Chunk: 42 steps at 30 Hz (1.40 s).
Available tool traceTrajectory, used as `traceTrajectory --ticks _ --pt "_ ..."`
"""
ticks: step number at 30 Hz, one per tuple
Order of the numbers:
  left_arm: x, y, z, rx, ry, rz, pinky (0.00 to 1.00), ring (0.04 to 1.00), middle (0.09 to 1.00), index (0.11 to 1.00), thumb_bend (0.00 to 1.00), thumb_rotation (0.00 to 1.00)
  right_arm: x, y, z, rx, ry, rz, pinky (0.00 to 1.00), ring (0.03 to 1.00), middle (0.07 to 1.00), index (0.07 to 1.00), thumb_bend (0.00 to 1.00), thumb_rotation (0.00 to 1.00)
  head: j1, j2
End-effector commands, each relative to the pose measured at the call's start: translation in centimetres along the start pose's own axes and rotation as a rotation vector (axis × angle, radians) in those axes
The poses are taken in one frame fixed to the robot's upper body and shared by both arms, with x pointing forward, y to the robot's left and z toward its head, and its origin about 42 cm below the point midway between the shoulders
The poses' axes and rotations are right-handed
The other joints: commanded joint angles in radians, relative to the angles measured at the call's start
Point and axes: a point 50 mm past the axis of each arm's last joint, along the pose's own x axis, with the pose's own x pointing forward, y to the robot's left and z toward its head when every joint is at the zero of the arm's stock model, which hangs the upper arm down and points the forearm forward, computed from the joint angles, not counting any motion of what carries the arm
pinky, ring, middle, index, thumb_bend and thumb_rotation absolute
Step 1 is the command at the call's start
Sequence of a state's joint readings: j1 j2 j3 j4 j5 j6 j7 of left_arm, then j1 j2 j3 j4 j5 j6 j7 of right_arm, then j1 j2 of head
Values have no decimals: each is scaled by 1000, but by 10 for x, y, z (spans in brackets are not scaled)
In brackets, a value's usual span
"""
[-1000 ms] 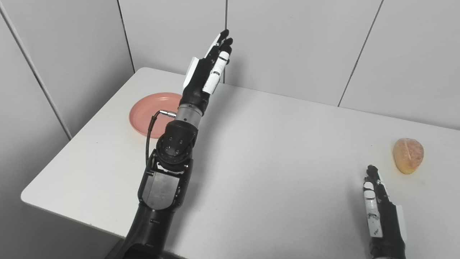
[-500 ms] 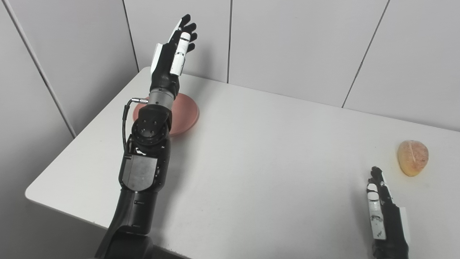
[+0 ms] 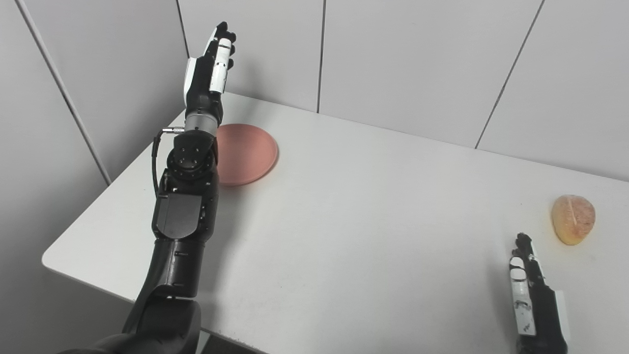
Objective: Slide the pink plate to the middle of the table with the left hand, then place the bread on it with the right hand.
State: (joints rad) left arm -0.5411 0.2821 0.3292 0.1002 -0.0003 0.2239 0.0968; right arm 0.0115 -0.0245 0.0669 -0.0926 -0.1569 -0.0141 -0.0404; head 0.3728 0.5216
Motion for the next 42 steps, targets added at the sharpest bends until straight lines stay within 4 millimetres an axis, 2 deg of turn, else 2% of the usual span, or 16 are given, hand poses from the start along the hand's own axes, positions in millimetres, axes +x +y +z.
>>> traceTrajectory --ticks 1,6,15,23,32,38,42 --pt "19 14 29 8 -122 36 936 938 940 937 334 1000 5 -3 14 -2 -51 -6 959 972 965 949 116 1000 3 0" --pt "21 31 20 -23 -81 71 942 945 948 943 368 1000 6 -4 13 0 -50 -11 959 968 965 947 118 1000 7 1" --pt "20 50 5 -37 -45 114 850 899 906 915 315 1000 5 -7 14 3 -41 -7 975 974 975 958 140 1000 20 1" --pt "16 64 -6 -9 -3 127 878 904 903 911 338 1000 5 -9 15 7 -33 -9 978 978 982 972 111 1000 28 3" --pt "13 88 -22 -65 23 174 922 919 920 914 357 1000 5 -8 16 9 -28 -12 970 972 973 958 122 1000 24 1" --pt "8 101 -28 -50 23 200 929 927 925 920 338 1000 5 -8 17 7 -34 -11 969 971 974 959 111 1000 30 4" --pt "6 106 -31 -81 29 229 891 900 900 901 333 1000 5 -10 17 8 -39 -9 974 972 975 959 111 1000 33 5"
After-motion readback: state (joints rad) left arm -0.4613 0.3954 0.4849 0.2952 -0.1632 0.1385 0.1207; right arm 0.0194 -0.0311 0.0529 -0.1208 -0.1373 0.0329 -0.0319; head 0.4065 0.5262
